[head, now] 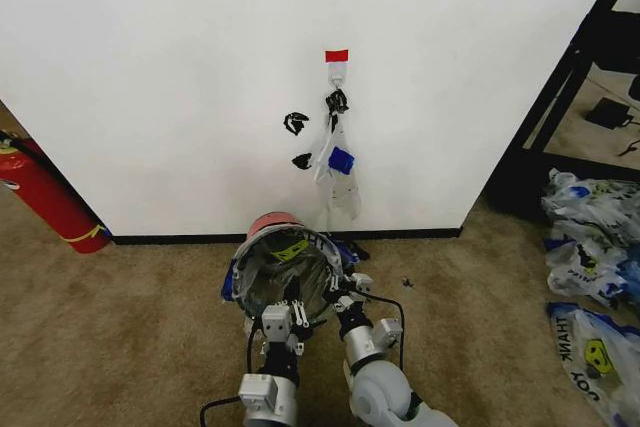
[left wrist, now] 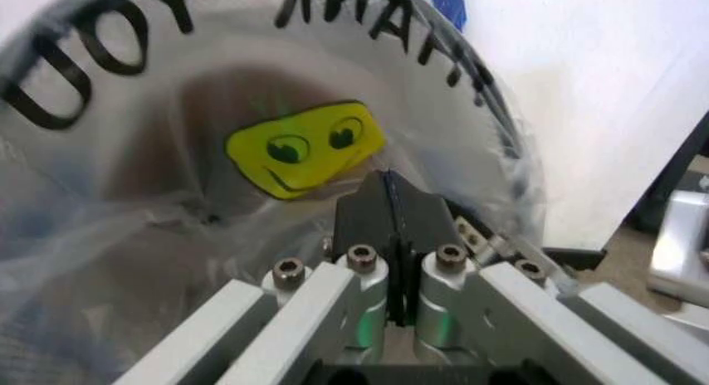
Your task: Pick up the garbage bag from the wall and place it over the trash bin.
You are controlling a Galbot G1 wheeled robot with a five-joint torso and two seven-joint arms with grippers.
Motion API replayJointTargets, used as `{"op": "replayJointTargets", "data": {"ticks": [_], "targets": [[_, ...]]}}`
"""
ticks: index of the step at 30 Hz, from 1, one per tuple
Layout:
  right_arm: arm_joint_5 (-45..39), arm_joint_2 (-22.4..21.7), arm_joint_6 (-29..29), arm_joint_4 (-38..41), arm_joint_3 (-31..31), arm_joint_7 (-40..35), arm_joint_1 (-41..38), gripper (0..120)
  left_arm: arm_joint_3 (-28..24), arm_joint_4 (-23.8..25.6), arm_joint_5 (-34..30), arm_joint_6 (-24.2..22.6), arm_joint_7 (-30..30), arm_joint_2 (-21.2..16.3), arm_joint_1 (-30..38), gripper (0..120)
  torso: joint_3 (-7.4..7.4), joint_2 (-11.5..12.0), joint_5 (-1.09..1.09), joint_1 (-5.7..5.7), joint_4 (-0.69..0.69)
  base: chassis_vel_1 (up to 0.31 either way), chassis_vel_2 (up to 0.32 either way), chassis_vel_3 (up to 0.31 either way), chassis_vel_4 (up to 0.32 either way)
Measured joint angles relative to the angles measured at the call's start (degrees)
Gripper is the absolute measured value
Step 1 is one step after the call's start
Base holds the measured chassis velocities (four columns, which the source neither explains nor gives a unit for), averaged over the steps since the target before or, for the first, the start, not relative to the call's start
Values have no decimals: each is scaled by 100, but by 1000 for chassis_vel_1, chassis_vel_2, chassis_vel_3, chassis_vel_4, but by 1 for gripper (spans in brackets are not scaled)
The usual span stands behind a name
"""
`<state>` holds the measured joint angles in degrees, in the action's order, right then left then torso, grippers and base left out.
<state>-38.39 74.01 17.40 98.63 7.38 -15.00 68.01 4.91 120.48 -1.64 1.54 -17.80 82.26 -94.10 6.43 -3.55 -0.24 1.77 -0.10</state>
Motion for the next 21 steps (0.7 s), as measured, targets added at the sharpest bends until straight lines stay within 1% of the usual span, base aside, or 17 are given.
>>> {"op": "replayJointTargets", "data": {"ticks": [2,3,4,5,6,7,8,9,10,11,14,16,18,19,21], "targets": [[0,12,23,-55,-12,2,-41,0,162,-162,17,-17,124,-249,68,0,0,0,2,0,0,0,0,0,0],[0,15,30,-70,-14,2,-55,0,201,-194,36,-21,177,-316,83,0,0,0,-4,0,3,0,0,0,0],[0,15,30,-70,-14,2,-55,0,201,-194,36,-21,177,-316,83,0,0,0,-4,0,3,0,0,0,0],[-1,15,34,-94,-21,2,-80,0,295,-235,79,-39,296,-487,117,0,0,0,-16,0,6,0,0,0,0],[-2,18,38,-107,-25,2,-94,0,343,-236,122,-52,408,-632,132,0,2,1,-19,1,5,0,0,0,0],[-5,25,42,-139,-30,6,-114,0,439,-186,184,-76,599,-876,193,0,0,0,-8,0,1,0,0,0,0],[-6,33,57,-160,-37,21,-126,0,494,-149,190,-98,710,-1067,209,0,1,0,-2,0,2,0,0,0,0],[-8,38,70,-179,-48,36,-137,0,520,-132,186,-109,779,-1190,220,0,1,0,-3,0,2,0,0,0,0],[-9,44,90,-198,-51,63,-145,0,552,-92,164,-111,880,-1393,255,0,1,0,-5,0,3,0,0,0,0],[-9,44,90,-198,-51,63,-145,0,552,-92,164,-111,880,-1393,255,0,1,0,-5,0,3,0,0,0,0],[42,48,196,-283,-52,213,-149,0,573,35,-76,-158,1025,-1756,445,0,1,0,-1,0,2,0,0,0,0],[125,47,285,-338,-45,300,-142,0,502,149,-375,-339,1021,-1947,625,0,1,0,-1,0,1,0,0,0,0],[204,58,370,-364,-34,403,-129,0,388,214,-697,-592,839,-2036,807,0,1,0,-1,0,0,0,0,0,0],[204,58,370,-364,-34,403,-129,0,388,214,-697,-592,839,-2036,807,0,1,0,-1,0,0,0,0,0,0],[286,90,473,-392,-26,488,-116,0,265,215,-1013,-852,578,-2036,1000,0,1,0,-1,0,3,0,0,0,0]]}}
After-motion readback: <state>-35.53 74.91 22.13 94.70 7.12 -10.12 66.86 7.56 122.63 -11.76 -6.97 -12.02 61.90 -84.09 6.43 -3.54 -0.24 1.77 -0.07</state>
